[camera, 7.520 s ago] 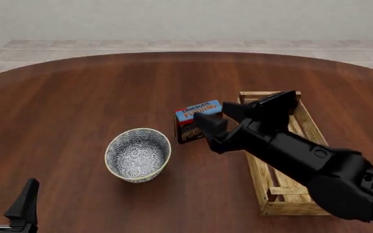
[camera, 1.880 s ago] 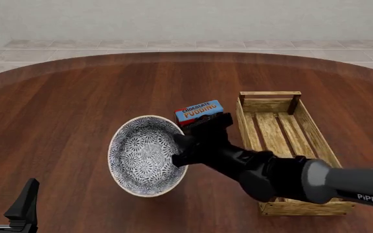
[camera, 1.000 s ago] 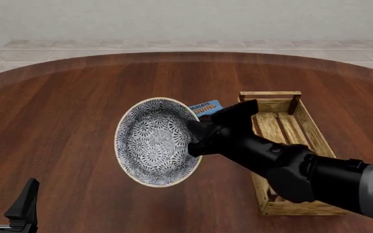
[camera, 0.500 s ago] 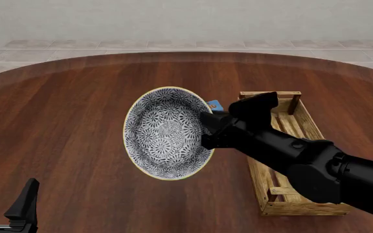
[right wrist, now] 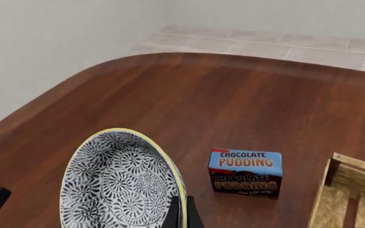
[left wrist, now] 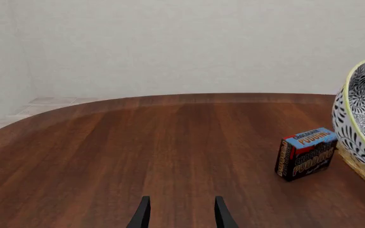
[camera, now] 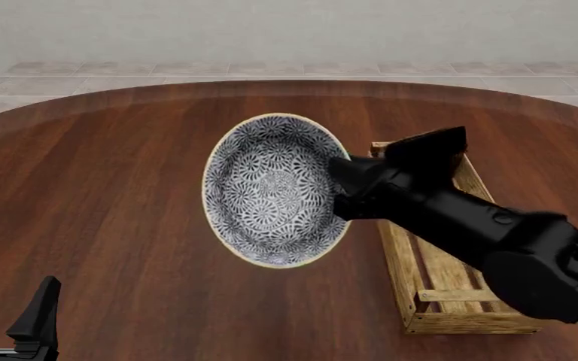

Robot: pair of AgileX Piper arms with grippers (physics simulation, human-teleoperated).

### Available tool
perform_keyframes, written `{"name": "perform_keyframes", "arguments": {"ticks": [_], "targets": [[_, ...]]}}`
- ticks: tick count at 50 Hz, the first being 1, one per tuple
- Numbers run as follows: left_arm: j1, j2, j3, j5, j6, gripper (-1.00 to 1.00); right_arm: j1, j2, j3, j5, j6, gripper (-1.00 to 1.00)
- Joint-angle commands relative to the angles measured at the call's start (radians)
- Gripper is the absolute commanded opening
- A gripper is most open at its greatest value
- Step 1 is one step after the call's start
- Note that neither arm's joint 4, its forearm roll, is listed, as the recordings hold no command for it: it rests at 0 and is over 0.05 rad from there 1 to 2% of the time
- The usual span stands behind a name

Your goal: Pick up the bowl on the left and put it in the tray.

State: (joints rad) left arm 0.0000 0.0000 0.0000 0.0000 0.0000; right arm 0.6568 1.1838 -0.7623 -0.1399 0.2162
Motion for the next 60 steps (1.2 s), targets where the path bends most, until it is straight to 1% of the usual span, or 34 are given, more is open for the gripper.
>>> {"name": "perform_keyframes", "arguments": {"ticks": [1, 10, 11, 14, 16, 18, 19, 22, 26, 29, 46, 59, 60], "targets": [[0.000, 0.000, 0.000, 0.000, 0.000, 1.00, -0.027, -0.053, -0.013, 0.035, 0.006, -1.00], [0.000, 0.000, 0.000, 0.000, 0.000, 1.00, -0.034, -0.080, -0.012, 0.055, 0.010, -1.00], [0.000, 0.000, 0.000, 0.000, 0.000, 1.00, -0.049, -0.081, -0.013, 0.062, 0.002, -1.00], [0.000, 0.000, 0.000, 0.000, 0.000, 1.00, -0.040, -0.099, -0.010, 0.069, -0.013, -1.00], [0.000, 0.000, 0.000, 0.000, 0.000, 1.00, -0.052, -0.095, -0.012, 0.078, -0.015, -1.00], [0.000, 0.000, 0.000, 0.000, 0.000, 1.00, -0.039, -0.108, -0.007, 0.075, -0.021, -1.00], [0.000, 0.000, 0.000, 0.000, 0.000, 1.00, -0.049, -0.110, -0.006, 0.080, -0.023, -1.00], [0.000, 0.000, 0.000, 0.000, 0.000, 1.00, -0.043, -0.125, 0.001, 0.077, -0.017, -1.00], [0.000, 0.000, 0.000, 0.000, 0.000, 1.00, -0.068, -0.138, 0.007, 0.087, -0.009, -1.00], [0.000, 0.000, 0.000, 0.000, 0.000, 1.00, -0.064, -0.149, 0.010, 0.086, -0.002, -1.00], [0.000, 0.000, 0.000, 0.000, 0.000, 1.00, -0.138, -0.212, 0.048, 0.095, 0.052, -1.00], [0.000, 0.000, 0.000, 0.000, 0.000, 1.00, -0.172, -0.250, 0.056, 0.112, 0.067, -1.00], [0.000, 0.000, 0.000, 0.000, 0.000, 1.00, -0.209, -0.246, 0.054, 0.128, 0.060, -1.00]]}}
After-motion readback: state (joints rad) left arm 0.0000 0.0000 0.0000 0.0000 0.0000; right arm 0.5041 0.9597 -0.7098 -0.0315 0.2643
